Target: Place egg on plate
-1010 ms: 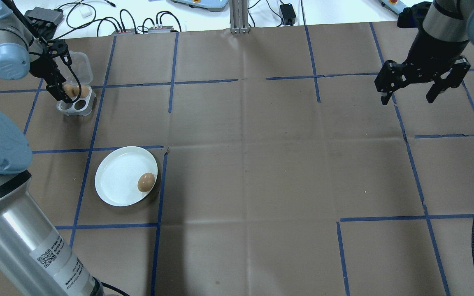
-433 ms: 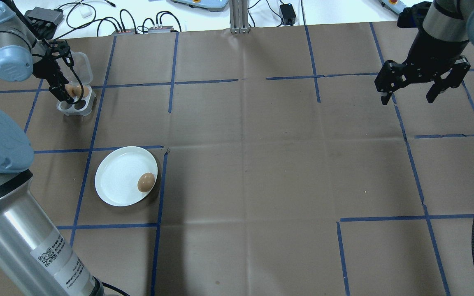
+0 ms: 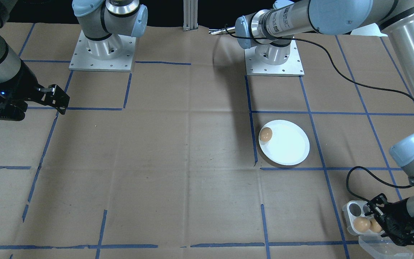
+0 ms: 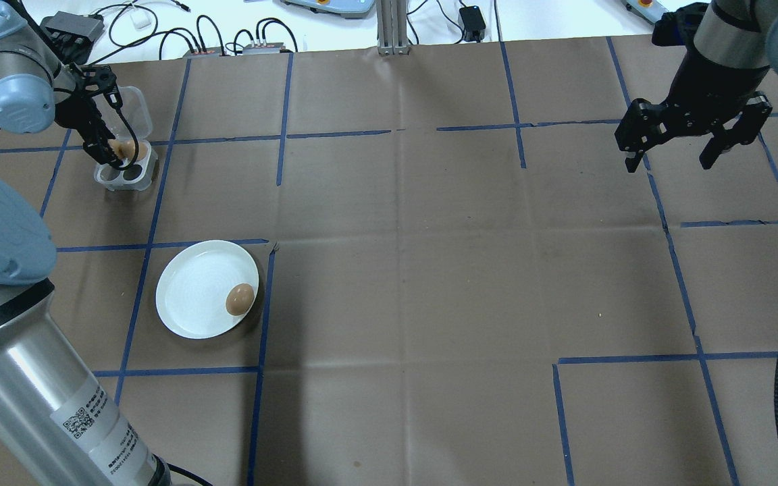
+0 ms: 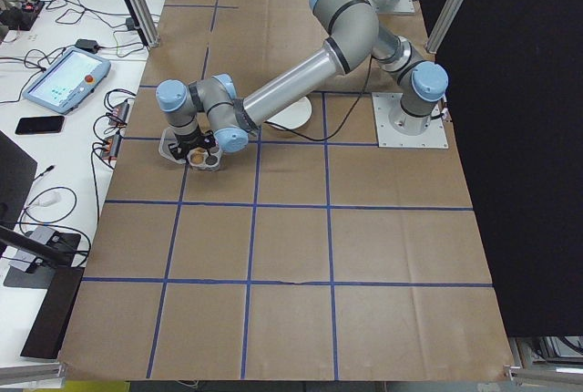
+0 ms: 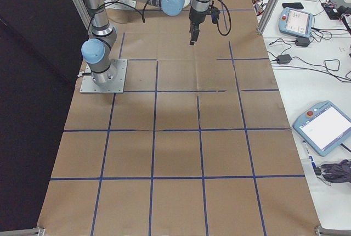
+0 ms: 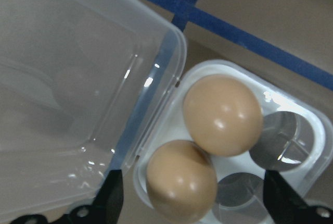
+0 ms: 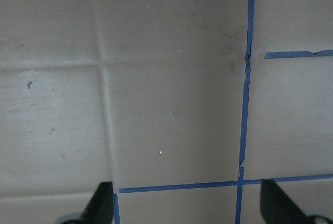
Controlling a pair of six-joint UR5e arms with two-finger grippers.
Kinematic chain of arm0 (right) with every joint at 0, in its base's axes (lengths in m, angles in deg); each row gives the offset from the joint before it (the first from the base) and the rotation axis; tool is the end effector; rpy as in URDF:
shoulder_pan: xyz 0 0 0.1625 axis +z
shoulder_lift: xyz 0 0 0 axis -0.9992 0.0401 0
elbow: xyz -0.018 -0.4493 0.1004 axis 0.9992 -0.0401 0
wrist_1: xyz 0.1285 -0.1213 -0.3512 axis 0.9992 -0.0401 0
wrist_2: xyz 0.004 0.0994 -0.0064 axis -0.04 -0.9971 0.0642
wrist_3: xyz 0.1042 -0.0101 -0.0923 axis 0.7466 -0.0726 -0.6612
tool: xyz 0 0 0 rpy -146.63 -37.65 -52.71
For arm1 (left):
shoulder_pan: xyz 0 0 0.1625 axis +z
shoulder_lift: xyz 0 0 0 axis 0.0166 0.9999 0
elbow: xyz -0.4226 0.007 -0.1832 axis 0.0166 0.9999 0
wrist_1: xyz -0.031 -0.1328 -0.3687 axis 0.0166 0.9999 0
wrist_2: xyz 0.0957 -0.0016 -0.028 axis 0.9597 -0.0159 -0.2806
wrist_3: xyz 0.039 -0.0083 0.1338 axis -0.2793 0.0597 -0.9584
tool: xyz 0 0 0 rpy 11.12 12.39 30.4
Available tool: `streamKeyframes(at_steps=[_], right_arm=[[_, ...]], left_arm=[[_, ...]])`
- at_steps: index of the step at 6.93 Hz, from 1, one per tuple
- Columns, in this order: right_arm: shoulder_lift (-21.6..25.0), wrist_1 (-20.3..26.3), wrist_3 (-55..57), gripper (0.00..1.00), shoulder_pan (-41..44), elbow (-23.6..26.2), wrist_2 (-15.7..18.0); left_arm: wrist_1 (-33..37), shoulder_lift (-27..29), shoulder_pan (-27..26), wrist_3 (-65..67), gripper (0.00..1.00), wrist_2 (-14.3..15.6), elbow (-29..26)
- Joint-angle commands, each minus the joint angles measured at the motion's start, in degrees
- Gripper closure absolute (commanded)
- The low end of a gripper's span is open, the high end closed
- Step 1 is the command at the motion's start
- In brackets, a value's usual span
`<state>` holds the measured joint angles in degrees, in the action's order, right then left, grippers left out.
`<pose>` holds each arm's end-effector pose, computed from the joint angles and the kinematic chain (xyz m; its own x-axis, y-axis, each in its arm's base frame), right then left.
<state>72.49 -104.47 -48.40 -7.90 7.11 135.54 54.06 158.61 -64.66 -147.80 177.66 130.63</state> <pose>0.0347 -0.5047 0.4312 -0.9981 0.0311 0.0537 0.0374 0.9919 0.1214 0.1967 -0.7520 0.1996 -0.4383 0.8988 -0.0077 0.8987 0.4384 0.0140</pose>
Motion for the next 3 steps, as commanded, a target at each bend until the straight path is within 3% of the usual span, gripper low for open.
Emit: streamKeyframes(at_steps=[1,3], right_arm=[[0.0,0.0,0.0,0.00,0.0,0.0,0.0],[0.0,0.0,0.0,0.00,0.0,0.0,0.0]], left_arm=[[-0.6,-0.3,0.0,0.2,0.50,0.1,0.0],[-0.6,-0.3,-0.1,0.4,0.61,0.2,-0.1]])
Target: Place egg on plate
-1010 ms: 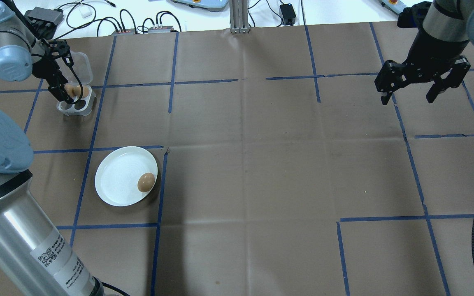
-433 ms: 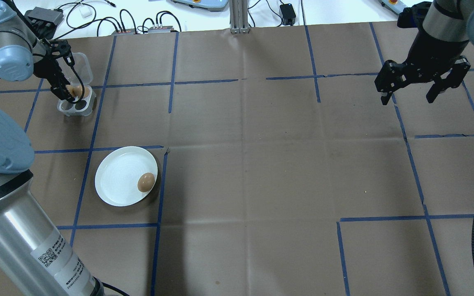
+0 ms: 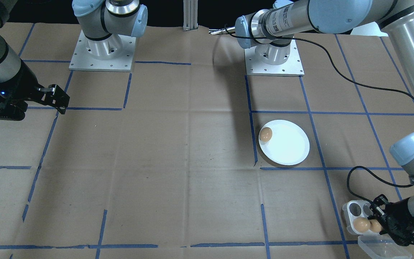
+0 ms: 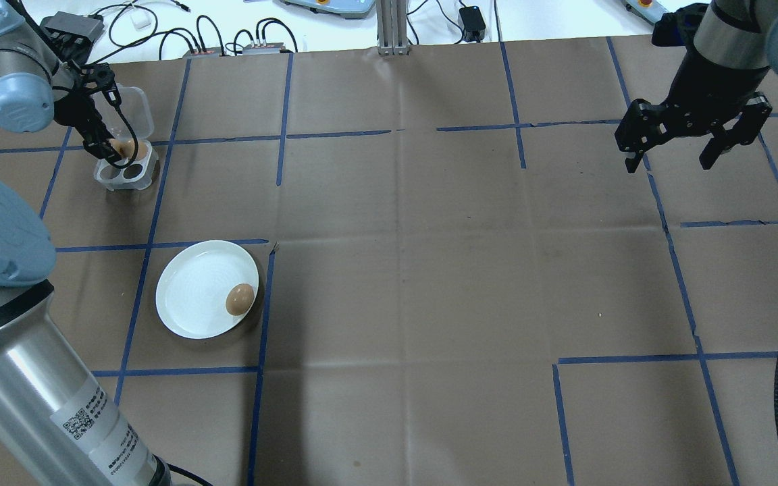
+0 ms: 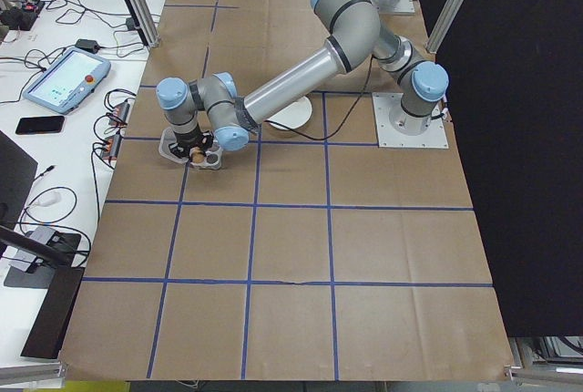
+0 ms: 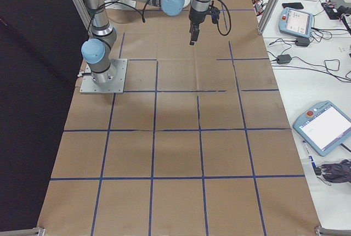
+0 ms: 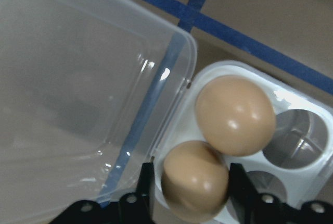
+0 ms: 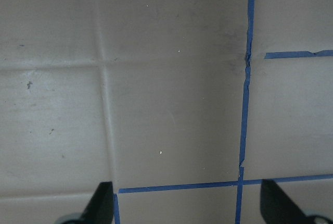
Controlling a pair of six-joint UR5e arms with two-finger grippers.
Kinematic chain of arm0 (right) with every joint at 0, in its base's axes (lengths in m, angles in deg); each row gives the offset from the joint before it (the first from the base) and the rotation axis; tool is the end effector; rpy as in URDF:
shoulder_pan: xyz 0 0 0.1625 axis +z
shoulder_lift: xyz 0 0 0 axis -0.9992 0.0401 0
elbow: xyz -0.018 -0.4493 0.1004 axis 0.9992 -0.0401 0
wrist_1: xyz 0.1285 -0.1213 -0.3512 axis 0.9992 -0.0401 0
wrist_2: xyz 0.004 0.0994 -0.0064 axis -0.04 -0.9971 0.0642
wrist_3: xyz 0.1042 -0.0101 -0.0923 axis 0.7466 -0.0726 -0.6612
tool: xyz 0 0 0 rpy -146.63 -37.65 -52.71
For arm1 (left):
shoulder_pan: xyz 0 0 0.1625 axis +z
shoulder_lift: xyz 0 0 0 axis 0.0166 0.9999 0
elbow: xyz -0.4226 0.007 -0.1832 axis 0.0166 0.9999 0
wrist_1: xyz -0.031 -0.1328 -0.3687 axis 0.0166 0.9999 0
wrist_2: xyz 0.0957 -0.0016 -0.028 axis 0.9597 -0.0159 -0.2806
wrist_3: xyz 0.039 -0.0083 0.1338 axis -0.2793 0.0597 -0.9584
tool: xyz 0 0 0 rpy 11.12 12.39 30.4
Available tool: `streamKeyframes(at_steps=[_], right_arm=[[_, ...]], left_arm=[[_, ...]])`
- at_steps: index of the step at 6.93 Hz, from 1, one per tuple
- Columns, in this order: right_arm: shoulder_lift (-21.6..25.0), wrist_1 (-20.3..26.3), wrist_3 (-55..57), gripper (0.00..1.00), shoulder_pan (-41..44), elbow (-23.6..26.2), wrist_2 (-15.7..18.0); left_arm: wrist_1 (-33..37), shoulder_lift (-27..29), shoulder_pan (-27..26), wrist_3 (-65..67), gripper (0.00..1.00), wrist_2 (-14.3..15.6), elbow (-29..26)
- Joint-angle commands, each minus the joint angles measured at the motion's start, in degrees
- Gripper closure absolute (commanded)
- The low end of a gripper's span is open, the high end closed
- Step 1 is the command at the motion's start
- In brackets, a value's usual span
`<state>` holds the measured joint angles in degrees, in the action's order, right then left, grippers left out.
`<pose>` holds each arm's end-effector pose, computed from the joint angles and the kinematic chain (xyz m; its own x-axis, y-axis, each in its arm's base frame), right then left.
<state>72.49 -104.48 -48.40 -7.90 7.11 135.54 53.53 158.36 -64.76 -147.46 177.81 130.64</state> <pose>0.0347 -0.5047 0.4312 -0.9981 0.0311 0.0537 0.0374 0.9919 0.1212 0.1961 -0.7531 0.2039 -0.4420 0.8968 -0.0213 0.8967 0.4424 0.0161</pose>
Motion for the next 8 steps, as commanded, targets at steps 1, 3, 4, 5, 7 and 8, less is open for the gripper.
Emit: streamKeyframes(at_steps=[1,3,4,5,7,8], right_arm=[[0.0,0.0,0.0,0.00,0.0,0.0,0.0],[0.0,0.0,0.0,0.00,0.0,0.0,0.0],[0.0,0.0,0.0,0.00,0.0,0.0,0.0],[0.0,0.0,0.0,0.00,0.0,0.0,0.0],[0.0,0.0,0.0,0.00,0.0,0.0,0.0],[0.0,0.0,0.0,0.00,0.0,0.0,0.0]], left_arm=[[-0.1,-0.7,-0.1,0.2,0.61,0.0,0.0],[1.1,-4.9,-0.2,0.1,0.63,0.4,0.2],[1.7,-7.5,-0.2,0.2,0.63,0.4,0.9],[5.2,-10.0,-0.2,0.2,0.63,0.5,0.8],[10.6,-16.2,-0.8,9.0,0.66,0.4,4.3],[10.5,-21.2,-2.0,15.2,0.66,0.3,10.7]])
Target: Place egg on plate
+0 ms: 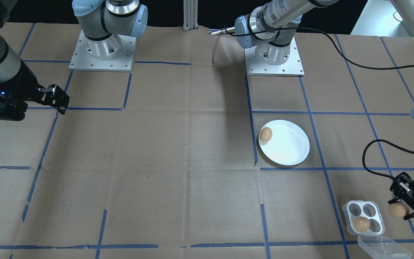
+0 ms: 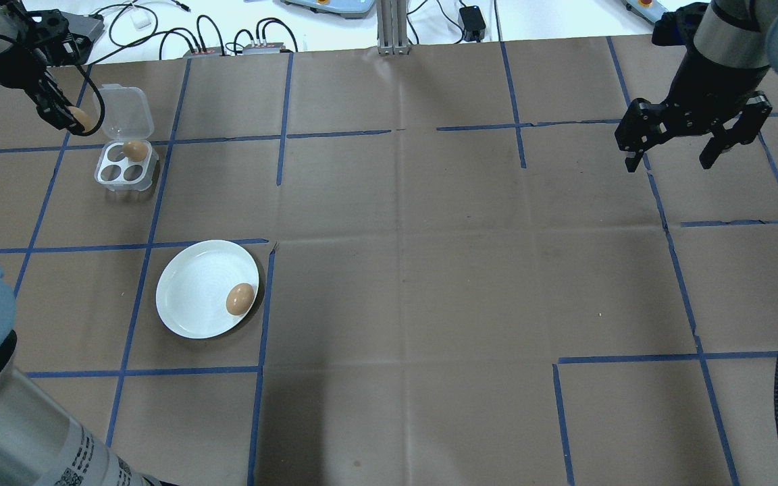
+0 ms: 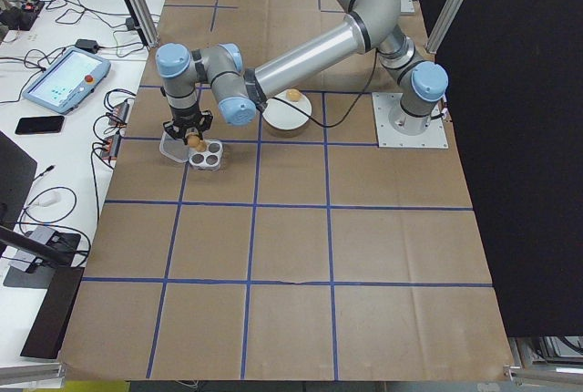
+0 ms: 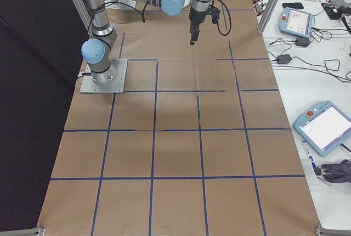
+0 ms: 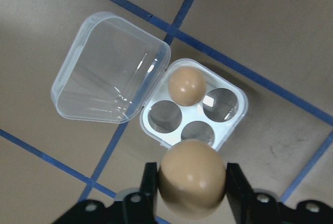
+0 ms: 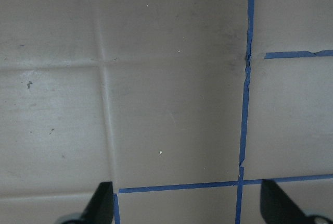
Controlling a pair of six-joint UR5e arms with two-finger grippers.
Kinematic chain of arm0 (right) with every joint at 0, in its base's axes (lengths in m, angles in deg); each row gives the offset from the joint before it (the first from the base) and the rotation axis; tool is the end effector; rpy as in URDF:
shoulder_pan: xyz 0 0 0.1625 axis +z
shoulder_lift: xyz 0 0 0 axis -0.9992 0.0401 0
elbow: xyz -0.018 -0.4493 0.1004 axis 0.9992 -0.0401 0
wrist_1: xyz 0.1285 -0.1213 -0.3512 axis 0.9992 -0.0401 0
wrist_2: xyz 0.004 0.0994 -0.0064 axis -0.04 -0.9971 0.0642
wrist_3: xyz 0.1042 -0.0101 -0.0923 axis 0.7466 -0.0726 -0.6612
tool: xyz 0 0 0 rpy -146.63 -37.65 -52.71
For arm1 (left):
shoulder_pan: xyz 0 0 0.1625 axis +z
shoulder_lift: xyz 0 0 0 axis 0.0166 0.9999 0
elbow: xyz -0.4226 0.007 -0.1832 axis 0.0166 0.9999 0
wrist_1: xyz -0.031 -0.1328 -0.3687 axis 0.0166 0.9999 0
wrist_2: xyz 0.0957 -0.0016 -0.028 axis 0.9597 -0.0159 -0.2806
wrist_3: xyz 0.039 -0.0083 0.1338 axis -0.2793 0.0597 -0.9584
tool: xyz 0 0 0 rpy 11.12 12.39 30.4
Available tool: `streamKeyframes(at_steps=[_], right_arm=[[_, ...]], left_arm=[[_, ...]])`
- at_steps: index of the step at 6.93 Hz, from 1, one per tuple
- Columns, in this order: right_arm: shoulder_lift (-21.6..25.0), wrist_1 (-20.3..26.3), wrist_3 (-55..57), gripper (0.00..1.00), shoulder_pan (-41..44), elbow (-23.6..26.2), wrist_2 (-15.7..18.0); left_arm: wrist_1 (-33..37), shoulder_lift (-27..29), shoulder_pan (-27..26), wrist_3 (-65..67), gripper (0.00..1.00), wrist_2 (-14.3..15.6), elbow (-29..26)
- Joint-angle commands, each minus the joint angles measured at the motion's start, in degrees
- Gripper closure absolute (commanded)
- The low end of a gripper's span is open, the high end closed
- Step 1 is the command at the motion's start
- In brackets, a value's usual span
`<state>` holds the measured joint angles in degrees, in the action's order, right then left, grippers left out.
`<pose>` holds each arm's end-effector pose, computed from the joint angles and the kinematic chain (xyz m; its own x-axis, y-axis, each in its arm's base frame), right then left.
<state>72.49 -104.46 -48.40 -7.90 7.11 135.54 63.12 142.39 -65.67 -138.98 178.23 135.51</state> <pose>0.0347 -0.5046 0.4311 -0.9981 0.0311 0.0536 0.0374 0.9919 0.1215 0.1547 -0.6853 0.3516 -0.5559 0.8297 -0.0506 0.8303 0.5572 0.0152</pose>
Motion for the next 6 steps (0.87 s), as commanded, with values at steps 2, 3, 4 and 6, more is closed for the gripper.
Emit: streamKeyframes(at_steps=[2,3,4,6], right_arm=[[0.0,-0.1,0.0,0.00,0.0,0.0,0.0],[0.0,-0.1,0.0,0.00,0.0,0.0,0.0],[0.0,-0.1,0.0,0.00,0.0,0.0,0.0],[0.0,0.0,0.0,0.00,0.0,0.0,0.0]], left_arm=[[-0.3,-15.5,-4.0,22.4,0.66,-0.3,19.1],[-0.3,-19.0,-5.7,32.4,0.66,-0.5,23.9],[-0.3,-21.5,-7.0,40.4,0.66,-0.6,28.1],[-3.3,-22.8,-8.7,54.0,0.66,-1.0,36.3]])
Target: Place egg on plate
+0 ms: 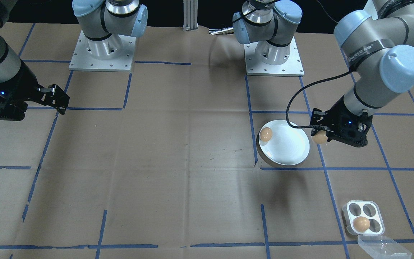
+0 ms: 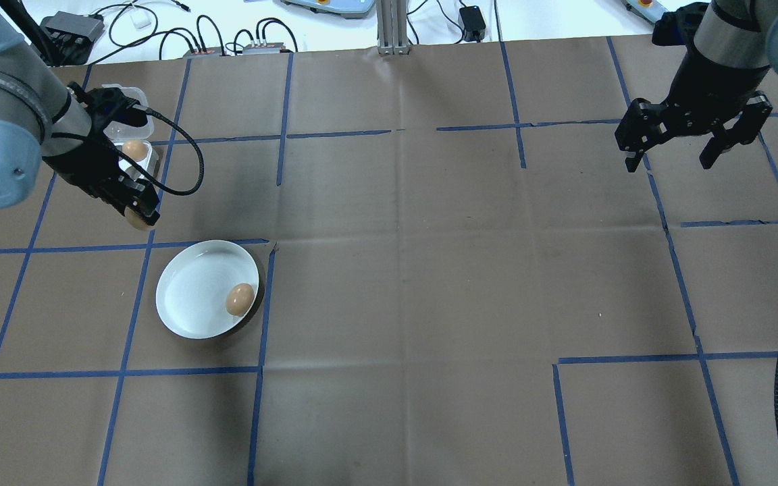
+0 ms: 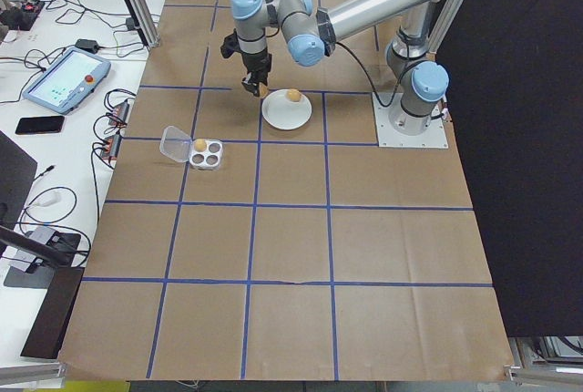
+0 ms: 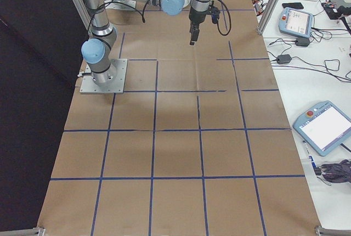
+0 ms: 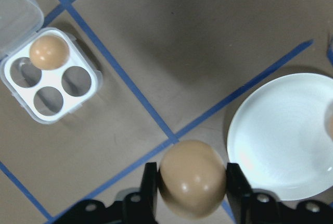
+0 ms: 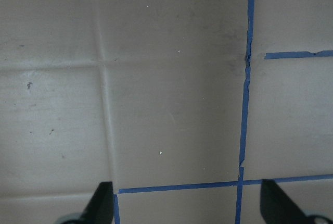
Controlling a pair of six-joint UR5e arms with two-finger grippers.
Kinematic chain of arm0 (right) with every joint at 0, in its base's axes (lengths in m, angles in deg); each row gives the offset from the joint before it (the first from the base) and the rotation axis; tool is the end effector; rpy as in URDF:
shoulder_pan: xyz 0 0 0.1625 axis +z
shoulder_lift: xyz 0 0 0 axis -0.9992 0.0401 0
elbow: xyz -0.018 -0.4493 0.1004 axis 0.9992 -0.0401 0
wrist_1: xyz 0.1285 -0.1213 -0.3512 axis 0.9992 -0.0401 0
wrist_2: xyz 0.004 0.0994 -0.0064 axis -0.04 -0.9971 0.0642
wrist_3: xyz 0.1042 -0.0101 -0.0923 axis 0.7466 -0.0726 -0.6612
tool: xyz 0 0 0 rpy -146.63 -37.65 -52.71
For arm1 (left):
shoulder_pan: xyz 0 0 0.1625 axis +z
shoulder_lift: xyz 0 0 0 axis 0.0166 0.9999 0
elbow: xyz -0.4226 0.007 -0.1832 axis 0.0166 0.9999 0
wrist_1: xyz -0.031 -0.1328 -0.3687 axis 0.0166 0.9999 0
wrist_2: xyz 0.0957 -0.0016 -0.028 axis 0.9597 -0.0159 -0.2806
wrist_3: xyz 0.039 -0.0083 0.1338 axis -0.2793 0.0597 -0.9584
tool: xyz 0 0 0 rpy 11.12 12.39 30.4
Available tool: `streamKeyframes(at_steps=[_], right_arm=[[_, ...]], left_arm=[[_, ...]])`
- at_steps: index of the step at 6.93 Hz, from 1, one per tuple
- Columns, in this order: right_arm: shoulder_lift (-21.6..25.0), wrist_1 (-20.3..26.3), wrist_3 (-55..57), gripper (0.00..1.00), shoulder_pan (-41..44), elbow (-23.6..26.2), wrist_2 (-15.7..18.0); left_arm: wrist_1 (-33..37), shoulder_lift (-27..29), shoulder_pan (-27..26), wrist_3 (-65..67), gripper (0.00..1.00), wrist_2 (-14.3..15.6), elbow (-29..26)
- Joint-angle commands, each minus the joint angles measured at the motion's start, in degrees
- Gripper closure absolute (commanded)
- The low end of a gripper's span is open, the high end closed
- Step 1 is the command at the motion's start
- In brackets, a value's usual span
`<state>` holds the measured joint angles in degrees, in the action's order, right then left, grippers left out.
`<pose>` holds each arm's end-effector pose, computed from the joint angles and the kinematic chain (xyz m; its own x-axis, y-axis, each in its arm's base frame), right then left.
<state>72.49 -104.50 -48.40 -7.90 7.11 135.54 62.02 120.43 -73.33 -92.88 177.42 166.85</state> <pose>0.0347 -0.5047 0.4312 -0.9981 0.0311 0.0537 0.0374 0.9920 0.1209 0.0044 -0.5029 0.3340 -0.9519 0.3032 0.0453 0.3061 0.9480 0.0868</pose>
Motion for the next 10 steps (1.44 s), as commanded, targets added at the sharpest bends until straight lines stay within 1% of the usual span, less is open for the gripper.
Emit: streamKeyframes(at_steps=[1,2,3,4,5,6,7,9,10], right_arm=[[0.0,0.1,0.0,0.00,0.0,0.0,0.0],[0.0,0.1,0.0,0.00,0.0,0.0,0.0],[0.0,0.1,0.0,0.00,0.0,0.0,0.0],[0.0,0.0,0.0,0.00,0.0,0.0,0.0],[0.0,0.1,0.0,0.00,0.0,0.0,0.0],[0.0,0.0,0.0,0.00,0.0,0.0,0.0],[0.0,0.1,0.0,0.00,0.0,0.0,0.0],[0.0,0.0,0.0,0.00,0.0,0.0,0.0],[0.0,0.0,0.0,0.00,0.0,0.0,0.0]], left_arm=[[-10.1,-0.1,-1.7,12.1,0.66,-0.3,9.7],[-18.8,0.5,-1.7,14.0,0.66,-0.3,15.0],[-24.0,1.0,-1.7,15.5,0.66,-0.4,18.7],[-24.2,1.1,-1.7,15.8,0.66,-1.8,19.3],[-24.2,1.1,-1.7,16.6,0.57,-2.5,19.4],[-24.3,1.0,-1.7,16.8,0.15,-2.4,19.1],[-24.3,0.9,-1.7,17.4,0.01,-2.2,18.9],[-24.3,-0.9,-1.7,17.4,0.00,-2.4,17.9],[-23.2,-1.6,-1.7,17.4,0.00,-1.9,14.8]])
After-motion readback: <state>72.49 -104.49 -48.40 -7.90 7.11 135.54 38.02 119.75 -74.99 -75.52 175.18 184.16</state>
